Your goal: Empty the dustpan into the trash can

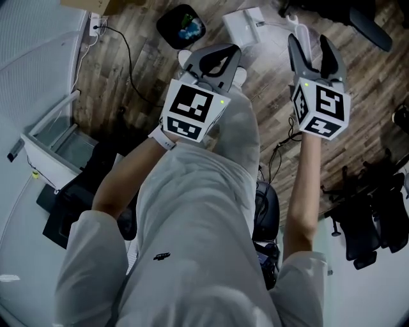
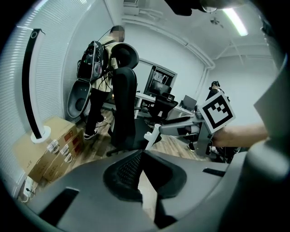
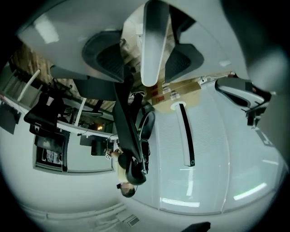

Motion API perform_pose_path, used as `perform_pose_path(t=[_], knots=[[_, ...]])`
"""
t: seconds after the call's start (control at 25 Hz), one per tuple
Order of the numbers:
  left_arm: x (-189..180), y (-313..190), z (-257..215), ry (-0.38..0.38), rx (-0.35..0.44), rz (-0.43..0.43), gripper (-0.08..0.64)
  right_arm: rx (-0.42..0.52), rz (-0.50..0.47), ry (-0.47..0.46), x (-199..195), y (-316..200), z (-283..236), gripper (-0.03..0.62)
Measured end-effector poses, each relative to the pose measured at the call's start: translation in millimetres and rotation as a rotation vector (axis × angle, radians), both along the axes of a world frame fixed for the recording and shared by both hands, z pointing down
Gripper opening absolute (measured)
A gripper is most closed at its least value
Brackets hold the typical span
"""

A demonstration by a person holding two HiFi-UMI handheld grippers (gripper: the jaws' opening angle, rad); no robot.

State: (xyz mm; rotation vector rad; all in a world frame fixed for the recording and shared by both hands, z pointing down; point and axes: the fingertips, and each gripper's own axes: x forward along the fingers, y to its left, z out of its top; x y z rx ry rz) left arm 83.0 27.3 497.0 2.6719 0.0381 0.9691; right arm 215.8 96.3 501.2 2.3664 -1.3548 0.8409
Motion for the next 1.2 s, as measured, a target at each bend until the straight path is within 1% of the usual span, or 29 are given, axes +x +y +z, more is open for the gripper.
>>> perform_pose_path(t=[0.08, 0.24, 0.48, 0.56, 0.6, 0.68, 0.72, 0.76, 0.96, 1.2], knots=[[-1, 0, -9, 0.008, 0.009, 0.001, 0.006, 0.028, -0.001, -0.003, 0, 1, -14, 0.294], [-4, 0, -27, 0.026, 0.013, -0.002, 0.006, 0.049, -0.042, -0.024, -6, -2, -35, 0.293], [-11, 4, -61, 0.056, 0.024, -0.008, 0.006, 0.090, -0.030, 0.003, -12, 6, -73, 0.275], [-14, 4, -75, 0.071, 0.030, -0.017, 0.006, 0.103, -0.029, 0.006, -16, 10, -83, 0.241], [-15, 4, -82, 0.080, 0.033, -0.024, 0.006, 0.109, -0.028, 0.011, -18, 13, -90, 0.210], [-18, 3, -98, 0.098, 0.042, -0.043, 0.006, 0.119, -0.018, 0.029, -22, 21, -102, 0.141], [-19, 3, -105, 0.106, 0.044, -0.054, 0.006, 0.123, -0.011, 0.039, -24, 25, -109, 0.089], [-21, 3, -113, 0.114, 0.045, -0.065, 0.006, 0.126, -0.005, 0.046, -27, 29, -114, 0.057], [-32, 1, -147, 0.158, 0.056, -0.099, 0.006, 0.119, 0.002, 0.047, -44, 45, -132, 0.015], [-44, -4, -177, 0.184, 0.079, -0.114, 0.006, 0.151, 0.010, 0.050, -66, 65, -160, 0.012]])
